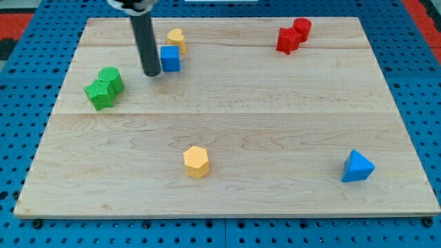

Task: Push the blue cube to the top right of the yellow heart

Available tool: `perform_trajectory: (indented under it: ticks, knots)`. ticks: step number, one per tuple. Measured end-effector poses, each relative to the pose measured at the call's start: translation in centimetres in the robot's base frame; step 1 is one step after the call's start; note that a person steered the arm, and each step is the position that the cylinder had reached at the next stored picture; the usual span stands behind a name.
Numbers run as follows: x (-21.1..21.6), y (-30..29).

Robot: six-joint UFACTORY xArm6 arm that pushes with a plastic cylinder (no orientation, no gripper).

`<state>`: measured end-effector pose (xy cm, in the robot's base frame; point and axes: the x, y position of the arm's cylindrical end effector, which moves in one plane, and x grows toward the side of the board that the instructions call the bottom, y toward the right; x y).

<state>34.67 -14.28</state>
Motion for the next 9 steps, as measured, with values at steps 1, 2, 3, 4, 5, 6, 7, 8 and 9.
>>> perform_trajectory:
  ticks: [1,2,3,4,5,6,7,8,9]
  knots:
    - [-1.4,0.9]
    - [-2.7,5.6]
    - [-3.5,9.4]
    - [-2.0,9.4]
    - [-2.9,11.1]
    - [-6.6,12.1]
    - [-7.7,12.7]
    - [-1.6,18.1]
    - [5.9,29.2]
